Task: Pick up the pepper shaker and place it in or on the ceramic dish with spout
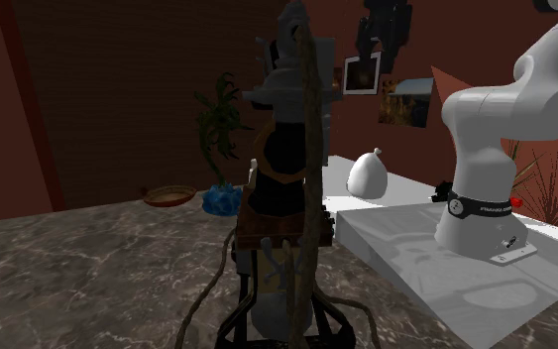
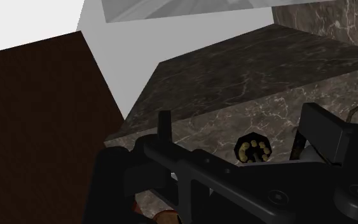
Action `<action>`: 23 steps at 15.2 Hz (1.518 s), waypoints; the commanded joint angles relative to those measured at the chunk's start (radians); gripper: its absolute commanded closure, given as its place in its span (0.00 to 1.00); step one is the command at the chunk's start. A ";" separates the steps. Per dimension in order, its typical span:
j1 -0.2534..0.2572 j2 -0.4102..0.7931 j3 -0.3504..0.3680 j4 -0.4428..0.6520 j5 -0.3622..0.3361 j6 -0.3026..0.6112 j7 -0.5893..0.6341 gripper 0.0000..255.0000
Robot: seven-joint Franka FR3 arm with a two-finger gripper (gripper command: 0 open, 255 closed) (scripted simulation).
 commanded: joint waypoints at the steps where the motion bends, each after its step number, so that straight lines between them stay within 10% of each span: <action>1: 0.000 0.000 0.000 0.000 0.000 0.000 0.000 0.00; 23: -0.061 0.732 -0.123 0.147 -0.017 0.722 0.004 0.00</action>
